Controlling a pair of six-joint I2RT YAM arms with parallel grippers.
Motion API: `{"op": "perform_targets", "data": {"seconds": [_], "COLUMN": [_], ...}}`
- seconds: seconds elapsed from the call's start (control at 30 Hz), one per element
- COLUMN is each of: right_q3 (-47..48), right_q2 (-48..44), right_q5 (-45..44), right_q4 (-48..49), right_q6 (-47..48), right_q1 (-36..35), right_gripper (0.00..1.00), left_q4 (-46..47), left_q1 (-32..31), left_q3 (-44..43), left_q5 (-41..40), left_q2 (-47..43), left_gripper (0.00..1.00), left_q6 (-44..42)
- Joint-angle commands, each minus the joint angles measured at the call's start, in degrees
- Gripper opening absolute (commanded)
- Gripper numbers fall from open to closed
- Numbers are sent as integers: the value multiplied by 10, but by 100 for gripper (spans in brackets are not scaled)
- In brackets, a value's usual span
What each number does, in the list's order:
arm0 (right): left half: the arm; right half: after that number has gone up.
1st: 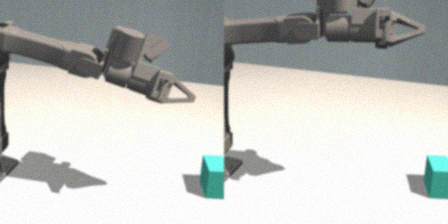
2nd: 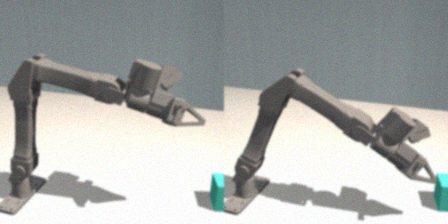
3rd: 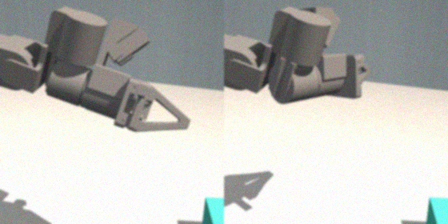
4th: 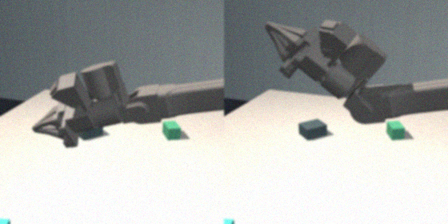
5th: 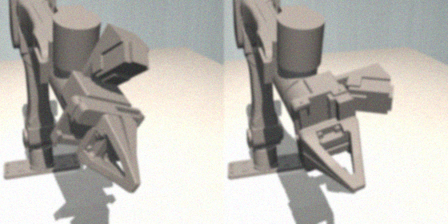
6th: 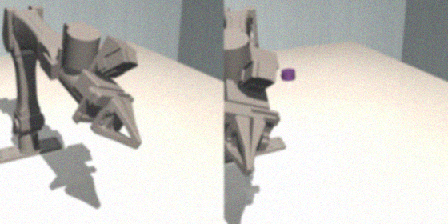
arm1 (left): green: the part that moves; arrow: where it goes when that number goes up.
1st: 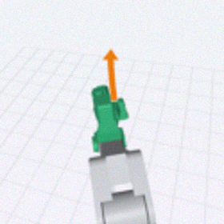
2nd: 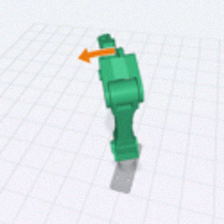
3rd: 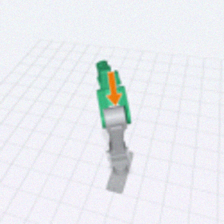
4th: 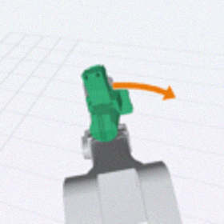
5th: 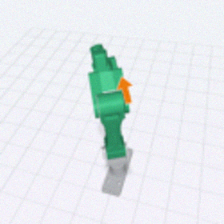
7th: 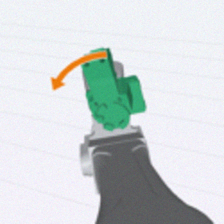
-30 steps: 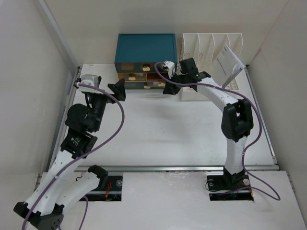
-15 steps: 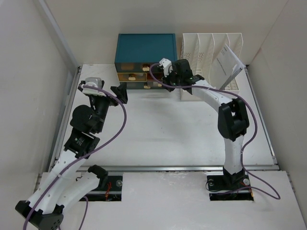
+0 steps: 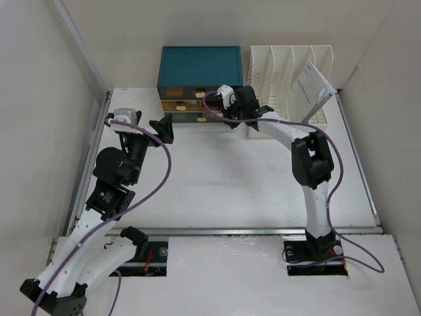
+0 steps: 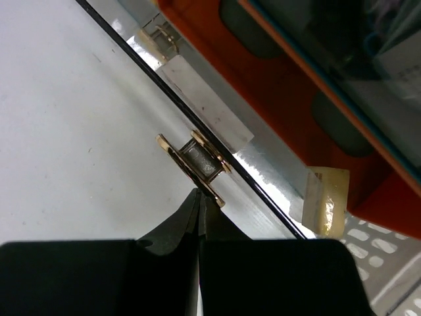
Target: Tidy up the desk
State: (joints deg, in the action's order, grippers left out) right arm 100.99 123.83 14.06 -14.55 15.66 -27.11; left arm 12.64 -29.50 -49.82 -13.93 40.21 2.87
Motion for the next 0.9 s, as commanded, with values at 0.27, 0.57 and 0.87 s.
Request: {"op": "perform_targets", "data": {"seconds": [0.27, 0.57, 0.87], "right_q3": [19, -3, -13], "right_q2": [-24, -47, -54], "right_q5": [-47, -86, -127], "right_q4": [82, 116, 139], "right_q6": [1, 25, 50], "right_q1": [-7, -7, -7], "right_gripper": [0, 0, 0], "left_q4": [37, 37, 37], "left_q1": [1, 1, 1], "left_q3": [7, 7, 7], "left_q5": [0, 6, 6], "left_q2": [-10, -10, -10], "left_gripper": [99, 99, 99], "left_q6": [-4, -4, -4]}}
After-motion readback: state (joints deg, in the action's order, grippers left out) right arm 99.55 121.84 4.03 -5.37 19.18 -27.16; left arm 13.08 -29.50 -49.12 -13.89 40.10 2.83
